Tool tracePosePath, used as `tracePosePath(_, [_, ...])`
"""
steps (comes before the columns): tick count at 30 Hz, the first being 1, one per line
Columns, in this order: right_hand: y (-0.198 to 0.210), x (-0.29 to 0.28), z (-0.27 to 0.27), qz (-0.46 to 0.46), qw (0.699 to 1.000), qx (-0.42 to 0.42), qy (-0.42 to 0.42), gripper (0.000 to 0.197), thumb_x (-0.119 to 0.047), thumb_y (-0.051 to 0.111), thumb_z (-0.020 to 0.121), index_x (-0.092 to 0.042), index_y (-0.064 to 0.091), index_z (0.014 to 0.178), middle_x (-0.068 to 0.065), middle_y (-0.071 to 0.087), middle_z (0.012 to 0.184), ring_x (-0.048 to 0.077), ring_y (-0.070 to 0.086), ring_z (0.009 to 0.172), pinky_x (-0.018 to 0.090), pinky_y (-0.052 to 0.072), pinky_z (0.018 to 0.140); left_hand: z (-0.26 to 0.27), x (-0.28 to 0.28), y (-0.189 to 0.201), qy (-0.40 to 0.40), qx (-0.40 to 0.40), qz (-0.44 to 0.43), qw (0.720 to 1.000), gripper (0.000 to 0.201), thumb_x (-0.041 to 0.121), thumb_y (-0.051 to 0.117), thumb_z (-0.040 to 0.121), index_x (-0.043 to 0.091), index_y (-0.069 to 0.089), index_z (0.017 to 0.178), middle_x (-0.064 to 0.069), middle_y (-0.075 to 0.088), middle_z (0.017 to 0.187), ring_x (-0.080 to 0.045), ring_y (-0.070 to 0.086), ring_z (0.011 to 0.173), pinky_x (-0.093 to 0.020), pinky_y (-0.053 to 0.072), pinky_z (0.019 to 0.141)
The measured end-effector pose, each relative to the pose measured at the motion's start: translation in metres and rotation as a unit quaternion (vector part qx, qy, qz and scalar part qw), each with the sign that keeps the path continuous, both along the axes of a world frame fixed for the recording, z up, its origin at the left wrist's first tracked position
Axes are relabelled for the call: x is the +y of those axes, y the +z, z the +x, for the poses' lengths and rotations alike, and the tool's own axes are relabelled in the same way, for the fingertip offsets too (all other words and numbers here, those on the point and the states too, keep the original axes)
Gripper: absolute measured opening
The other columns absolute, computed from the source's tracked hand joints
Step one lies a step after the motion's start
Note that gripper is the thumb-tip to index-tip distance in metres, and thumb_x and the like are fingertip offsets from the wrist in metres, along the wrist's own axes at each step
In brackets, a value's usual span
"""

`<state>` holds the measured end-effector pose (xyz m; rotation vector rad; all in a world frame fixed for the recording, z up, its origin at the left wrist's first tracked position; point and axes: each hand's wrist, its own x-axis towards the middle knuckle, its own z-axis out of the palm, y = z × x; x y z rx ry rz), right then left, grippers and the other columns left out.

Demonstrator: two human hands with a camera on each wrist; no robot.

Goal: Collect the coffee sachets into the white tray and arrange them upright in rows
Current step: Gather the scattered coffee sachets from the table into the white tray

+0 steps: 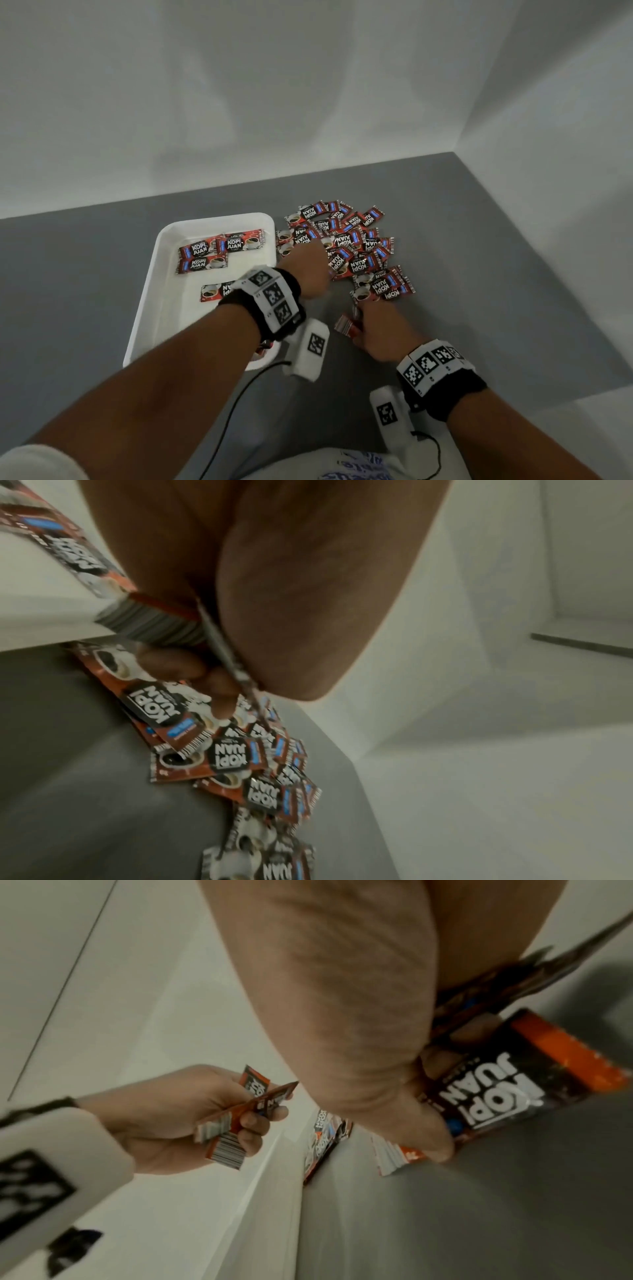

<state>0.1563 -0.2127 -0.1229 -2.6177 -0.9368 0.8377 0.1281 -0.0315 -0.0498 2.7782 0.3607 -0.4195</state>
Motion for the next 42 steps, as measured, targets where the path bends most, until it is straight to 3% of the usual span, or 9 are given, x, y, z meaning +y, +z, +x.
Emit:
tracePosePath(5, [0.018,-0.002,0.013,0.046,0.999,0.011,-0.003,0.007,-0.020,0.061,0.092,-0.020,0.054,0.094,-0.004,0.058,0.095,0.017,0.058,0.090,0.023,0.041,0.070,0.024,0.021,-0.016,0.078,-0.048,-0.079,0.993,0.037,0.037,0.046,0.104,0.009,0.065,0.089,-0.011,0.068,0.084,-0.025,0.068,0.081,-0.033,0.055,0.075])
tracePosePath(7, [0.027,-0.004,0.030,0.077,0.996,-0.027,-0.023,0.009,-0.026,0.055,0.090,-0.018,0.058,0.090,-0.001,0.066,0.094,0.022,0.064,0.090,0.031,0.048,0.075,0.031,0.028,-0.022,0.100,-0.071,-0.124,0.985,0.041,0.053,0.060,0.094,0.014,0.065,0.082,-0.005,0.073,0.081,-0.020,0.070,0.076,-0.034,0.059,0.075])
tracePosePath(13, [0.038,-0.004,0.077,0.032,0.999,-0.041,-0.006,0.026,-0.017,0.061,0.091,-0.022,0.050,0.114,0.002,0.061,0.096,0.024,0.061,0.087,0.035,0.049,0.073,0.046,0.030,-0.021,0.036,-0.004,0.011,0.999,0.012,0.018,0.063,0.094,0.007,0.067,0.097,-0.006,0.068,0.096,-0.027,0.068,0.092,-0.035,0.058,0.080])
tracePosePath(21, [0.005,0.000,0.081,-0.007,0.992,-0.104,0.069,0.047,-0.017,0.073,0.082,-0.019,0.062,0.127,0.004,0.055,0.121,0.024,0.058,0.110,0.041,0.054,0.093,0.039,0.026,-0.043,-0.019,0.060,0.114,0.992,0.024,0.013,0.057,0.099,0.001,0.065,0.118,-0.018,0.064,0.124,-0.031,0.066,0.113,-0.035,0.055,0.086])
tracePosePath(26, [0.009,-0.005,0.082,0.027,0.992,-0.084,0.086,0.029,-0.031,0.075,0.085,-0.020,0.069,0.111,0.002,0.066,0.105,0.020,0.065,0.097,0.038,0.056,0.084,0.043,0.023,-0.034,-0.013,0.049,0.051,0.997,0.017,0.019,0.056,0.098,0.006,0.067,0.094,-0.006,0.065,0.090,-0.026,0.067,0.089,-0.030,0.047,0.069])
tracePosePath(29, [0.027,-0.008,0.087,0.059,0.995,-0.063,0.045,0.013,-0.020,0.069,0.088,-0.009,0.061,0.088,-0.001,0.061,0.079,0.018,0.059,0.071,0.029,0.043,0.063,0.053,0.023,-0.022,0.016,0.025,-0.022,0.999,0.032,0.019,0.048,0.098,0.011,0.049,0.067,-0.001,0.050,0.065,-0.017,0.051,0.060,-0.027,0.042,0.056])
tracePosePath(31, [0.037,-0.013,0.092,0.060,0.996,-0.063,0.028,0.008,-0.011,0.063,0.088,-0.008,0.060,0.095,-0.001,0.061,0.084,0.021,0.059,0.076,0.029,0.042,0.064,0.058,0.022,-0.018,0.004,-0.002,-0.062,0.998,0.038,0.011,0.040,0.098,0.015,0.037,0.060,0.001,0.043,0.060,-0.016,0.041,0.055,-0.023,0.031,0.050])
tracePosePath(37, [0.024,-0.011,0.089,0.028,0.995,-0.084,0.037,0.023,-0.022,0.067,0.091,-0.020,0.061,0.113,0.002,0.065,0.106,0.024,0.063,0.095,0.034,0.050,0.079,0.065,0.013,-0.039,0.051,0.014,-0.052,0.997,0.030,0.026,0.065,0.093,0.014,0.051,0.069,0.000,0.054,0.068,-0.026,0.069,0.079,-0.024,0.044,0.053])
tracePosePath(42, [0.004,-0.010,0.083,-0.001,0.992,-0.117,0.055,0.049,-0.034,0.076,0.084,-0.018,0.064,0.130,0.006,0.060,0.129,0.024,0.060,0.117,0.038,0.051,0.101,0.060,0.005,-0.055,0.060,0.027,-0.032,0.997,0.038,0.033,0.076,0.089,0.003,0.066,0.112,-0.009,0.069,0.108,-0.026,0.068,0.101,-0.033,0.057,0.080])
